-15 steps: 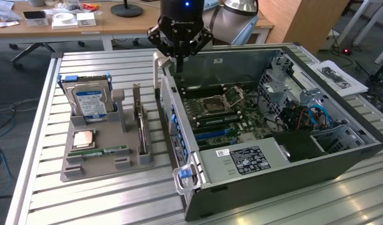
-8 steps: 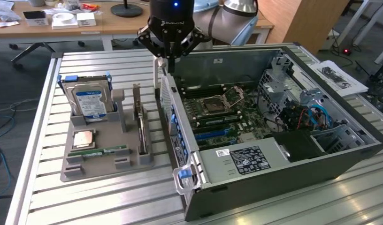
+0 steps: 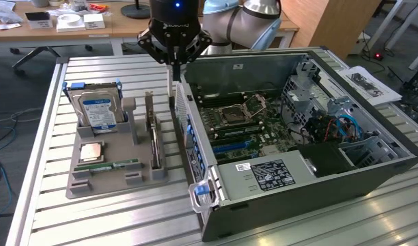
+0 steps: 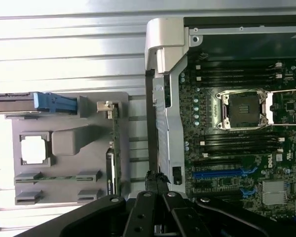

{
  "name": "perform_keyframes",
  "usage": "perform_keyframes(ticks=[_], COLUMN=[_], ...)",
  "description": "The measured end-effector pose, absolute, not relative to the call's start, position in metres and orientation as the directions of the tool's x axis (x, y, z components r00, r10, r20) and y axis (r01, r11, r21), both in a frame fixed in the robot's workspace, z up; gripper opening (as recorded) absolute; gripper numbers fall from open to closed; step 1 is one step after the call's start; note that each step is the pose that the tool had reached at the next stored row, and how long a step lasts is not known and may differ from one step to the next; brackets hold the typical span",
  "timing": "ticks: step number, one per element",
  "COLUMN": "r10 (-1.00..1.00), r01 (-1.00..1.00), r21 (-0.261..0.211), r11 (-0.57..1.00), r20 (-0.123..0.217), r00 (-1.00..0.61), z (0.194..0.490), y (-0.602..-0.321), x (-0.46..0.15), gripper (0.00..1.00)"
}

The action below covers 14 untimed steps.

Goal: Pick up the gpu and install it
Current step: 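Reach for the gpu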

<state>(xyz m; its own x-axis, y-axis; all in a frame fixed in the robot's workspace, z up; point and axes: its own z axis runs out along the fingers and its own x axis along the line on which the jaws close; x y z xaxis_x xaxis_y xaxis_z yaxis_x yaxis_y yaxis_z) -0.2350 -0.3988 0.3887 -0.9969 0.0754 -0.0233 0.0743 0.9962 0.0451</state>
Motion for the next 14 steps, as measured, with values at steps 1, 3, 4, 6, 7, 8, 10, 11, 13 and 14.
perform_keyframes(ticks=[1,3,4,6,7,8,10,11,13,14], r10=[0.075,0.075,0.075,0.075,0.075,0.075,0.075,0.075,0.075,0.075], r01=[0.074,0.074,0.074,0.074,0.074,0.074,0.074,0.074,0.074,0.074], r21=[0.045,0.045,0.045,0.045,0.045,0.045,0.045,0.045,0.045,0.045], r11=[0.996,0.996,0.996,0.996,0.996,0.996,0.996,0.996,0.996,0.996], r20=[-0.023,-0.023,-0.023,-0.023,-0.023,-0.023,-0.023,-0.023,-0.023,-0.023], r00=[-0.997,-0.997,-0.997,-0.997,-0.997,-0.997,-0.997,-0.997,-0.997,-0.997], z=[0.389,0.389,0.388,0.388,0.388,0.388,0.388,0.388,0.388,0.388], y=[-0.399,-0.399,-0.399,-0.399,-0.399,-0.399,-0.399,-0.399,-0.399,-0.399], x=[-0.237,-0.243,-0.245,-0.249,-0.251,-0.253,-0.256,-0.258,-0.259,-0.259], gripper=[0.11,0.11,0.11,0.11,0.11,0.11,0.11,0.11,0.11,0.11])
